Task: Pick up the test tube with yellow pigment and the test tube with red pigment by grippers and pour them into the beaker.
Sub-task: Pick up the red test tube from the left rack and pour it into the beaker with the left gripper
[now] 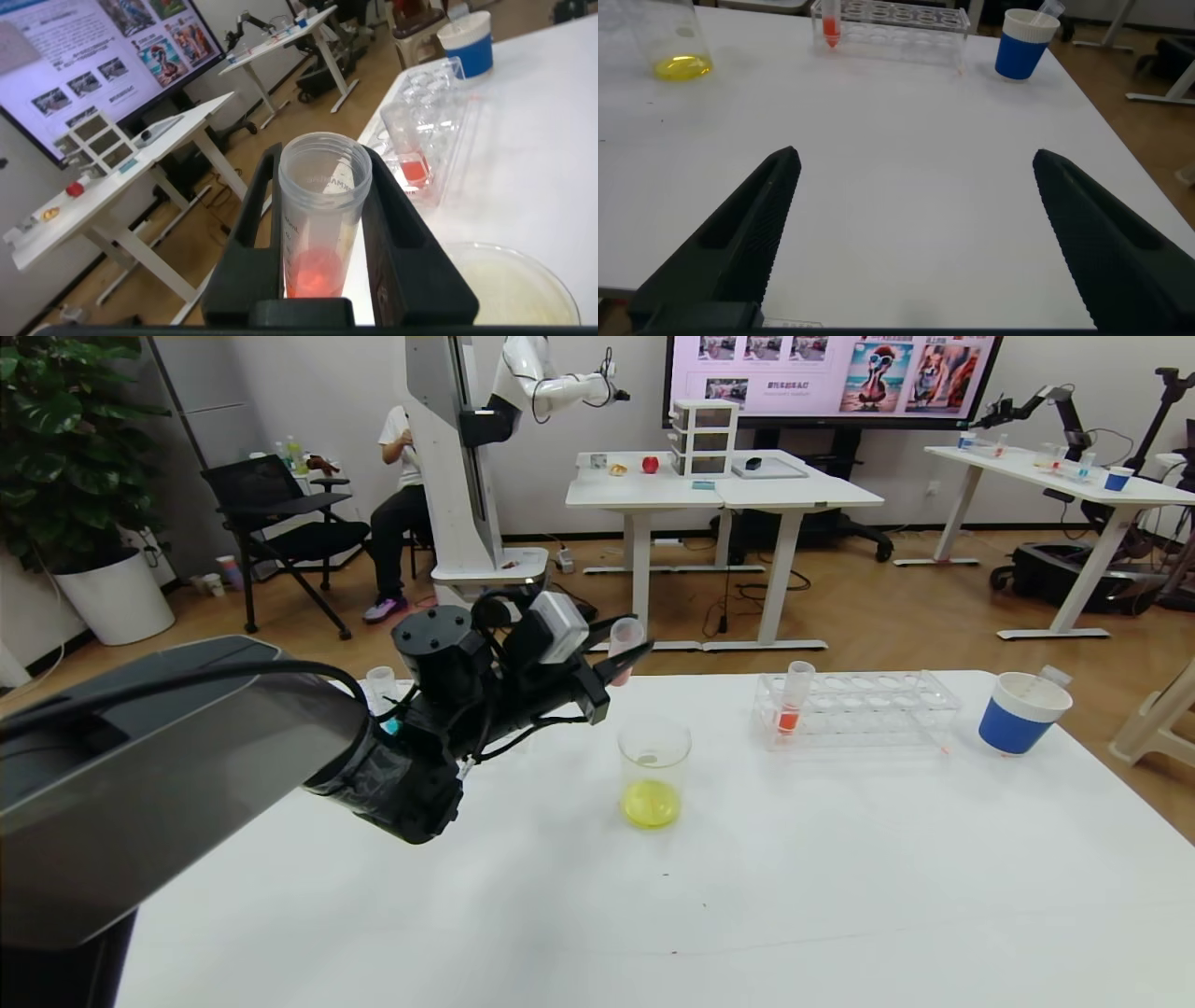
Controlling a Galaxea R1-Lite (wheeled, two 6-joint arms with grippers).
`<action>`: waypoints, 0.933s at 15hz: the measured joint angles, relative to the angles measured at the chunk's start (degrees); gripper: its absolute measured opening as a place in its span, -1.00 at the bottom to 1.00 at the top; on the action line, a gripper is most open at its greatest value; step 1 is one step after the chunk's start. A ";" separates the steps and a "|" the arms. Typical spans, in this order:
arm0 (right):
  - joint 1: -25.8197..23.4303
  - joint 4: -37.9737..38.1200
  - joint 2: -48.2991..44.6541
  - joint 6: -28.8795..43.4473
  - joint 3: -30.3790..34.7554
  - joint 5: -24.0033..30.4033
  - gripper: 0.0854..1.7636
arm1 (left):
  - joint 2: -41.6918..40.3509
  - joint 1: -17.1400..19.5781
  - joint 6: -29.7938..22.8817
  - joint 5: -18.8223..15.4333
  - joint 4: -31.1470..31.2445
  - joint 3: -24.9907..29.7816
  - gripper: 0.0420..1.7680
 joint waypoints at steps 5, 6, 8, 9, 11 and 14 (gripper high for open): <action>0.00 0.02 0.00 0.01 0.00 0.00 0.97 | 1.44 0.28 18.63 -7.25 7.91 -3.55 -0.47; 0.00 0.02 0.00 0.00 0.00 0.00 0.97 | 1.44 0.13 21.20 -7.28 8.61 -4.33 -0.47; 0.00 0.00 0.00 0.00 0.00 0.00 0.97 | 1.46 0.33 28.26 -7.50 10.20 -6.03 -0.47; 0.00 0.02 0.00 0.00 0.00 0.00 0.97 | 1.40 0.50 31.12 -8.05 11.31 -6.58 -0.47; 0.00 0.00 0.00 0.00 0.00 0.00 0.97 | 1.29 0.63 35.56 -9.44 12.36 -7.08 -0.47; 0.00 0.02 0.00 0.00 0.00 0.00 0.97 | 1.24 0.69 43.47 -9.75 14.20 -6.80 -0.47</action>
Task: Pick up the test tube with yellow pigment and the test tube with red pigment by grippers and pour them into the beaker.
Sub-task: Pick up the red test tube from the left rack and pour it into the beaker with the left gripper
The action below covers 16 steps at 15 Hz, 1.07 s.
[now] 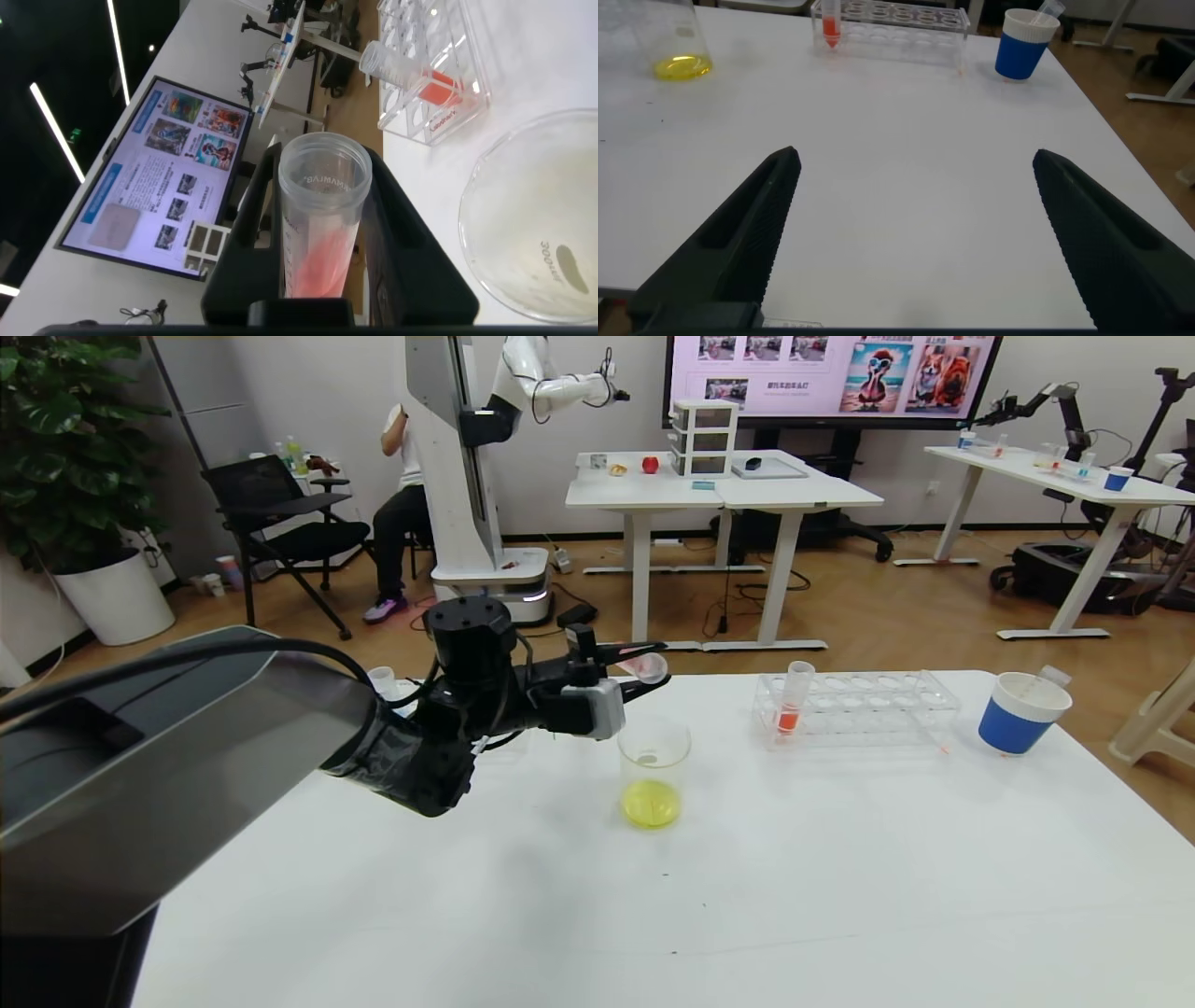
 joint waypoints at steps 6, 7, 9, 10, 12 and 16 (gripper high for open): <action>0.00 0.00 0.00 0.00 0.00 0.00 0.97 | 0.55 1.21 12.68 0.57 0.11 0.28 -0.47; 0.00 -0.02 0.00 0.00 0.00 0.00 0.97 | 0.68 1.26 13.86 0.66 0.06 0.16 -0.47; 0.00 -0.02 0.00 0.00 0.00 0.00 0.97 | 0.99 1.32 16.29 1.40 -0.02 -0.24 -0.47; 0.00 -0.02 0.00 0.00 0.00 0.00 0.97 | 1.16 1.27 17.01 1.62 -0.05 -0.37 -0.47; 0.00 0.00 0.00 0.00 0.00 0.00 0.97 | 1.51 1.06 18.65 1.90 0.00 -0.48 -0.47; 0.00 -0.02 0.00 0.00 -0.02 0.00 0.97 | 2.06 1.15 23.65 3.50 -0.06 -0.68 -0.47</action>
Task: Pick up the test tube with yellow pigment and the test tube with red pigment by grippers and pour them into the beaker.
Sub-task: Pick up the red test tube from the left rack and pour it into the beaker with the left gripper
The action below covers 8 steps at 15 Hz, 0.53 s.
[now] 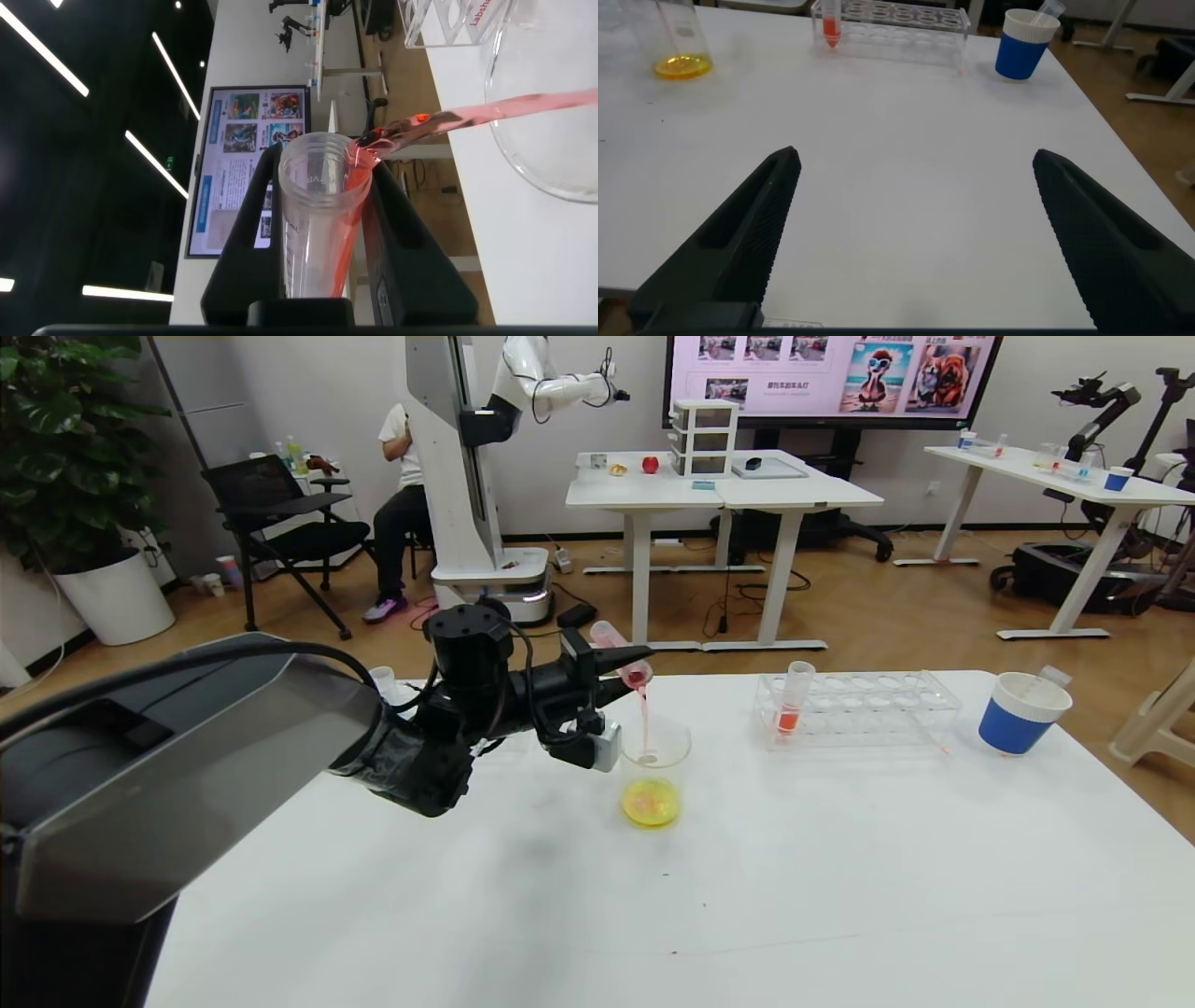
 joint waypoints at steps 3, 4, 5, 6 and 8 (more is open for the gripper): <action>0.00 0.02 0.00 0.00 0.02 0.00 0.97 | 0.48 -0.20 4.00 0.24 0.11 -0.30 -0.47; 0.00 0.00 0.00 0.00 0.02 0.00 0.97 | 0.59 -0.20 5.86 0.24 0.17 -0.56 -0.47; 0.00 0.02 0.00 0.00 0.02 0.00 0.97 | 0.66 -0.22 7.46 0.18 0.20 -0.84 -0.47; 0.00 0.00 0.00 0.00 0.02 0.00 0.97 | 0.67 -0.27 8.48 0.13 0.22 -0.98 -0.47; 0.00 0.00 0.00 0.00 0.02 0.00 0.97 | 0.72 -0.61 10.58 0.02 0.22 -1.13 -0.47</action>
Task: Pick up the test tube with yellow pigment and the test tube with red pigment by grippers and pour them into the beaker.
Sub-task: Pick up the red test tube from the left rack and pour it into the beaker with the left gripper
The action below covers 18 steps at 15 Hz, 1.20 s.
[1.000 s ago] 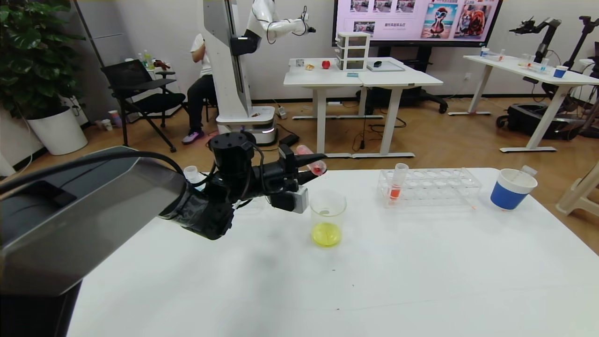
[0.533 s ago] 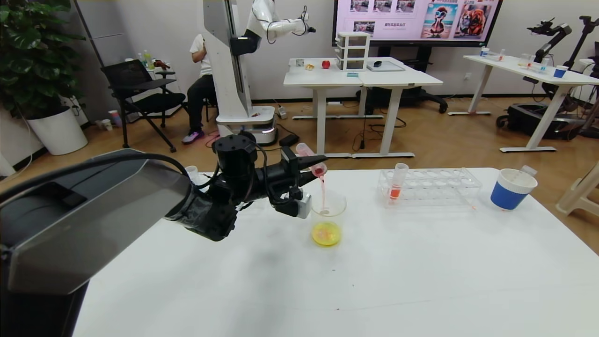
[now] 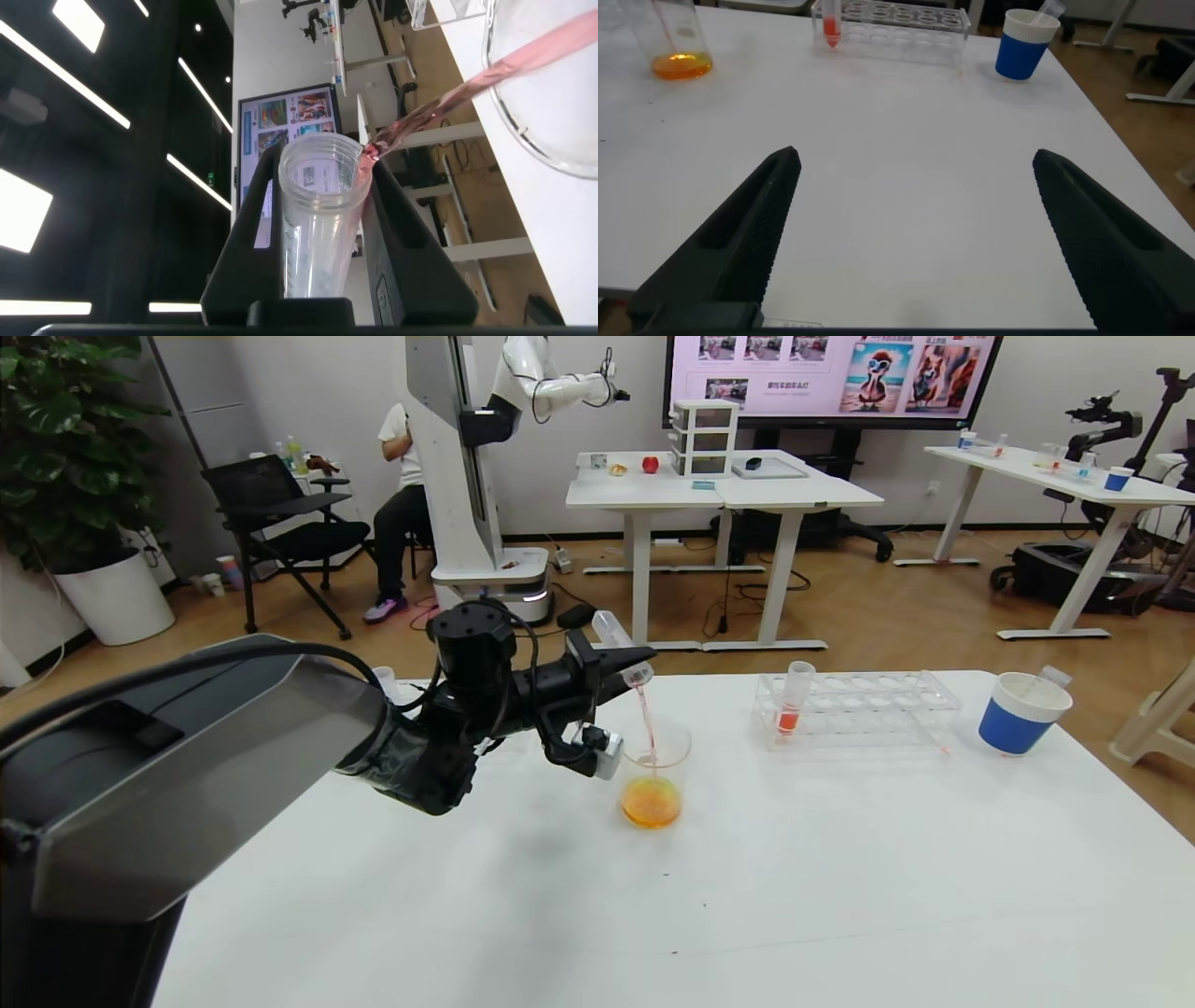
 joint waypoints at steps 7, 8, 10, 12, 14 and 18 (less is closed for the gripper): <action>0.00 0.02 0.00 0.00 0.00 0.00 0.97 | -0.06 -0.40 3.83 -0.02 -0.05 0.55 -0.47; 0.00 0.00 0.00 0.00 0.00 0.00 0.97 | -0.06 -0.40 3.78 -0.04 -0.07 0.60 -0.47; 0.00 0.02 0.00 0.01 0.00 0.00 0.97 | -0.09 -0.38 3.06 0.05 -0.05 0.60 -0.47; 0.00 0.00 0.00 0.01 0.00 0.00 0.97 | -0.16 -0.33 -2.17 0.85 -0.07 0.18 -0.47; 0.00 0.00 0.00 0.00 0.00 0.00 0.97 | -0.16 -0.33 -12.96 2.36 -0.60 -1.35 -0.47; 0.00 0.00 0.00 0.00 0.00 -0.02 0.97 | -0.30 -0.79 -41.51 16.57 -9.31 -1.63 -0.47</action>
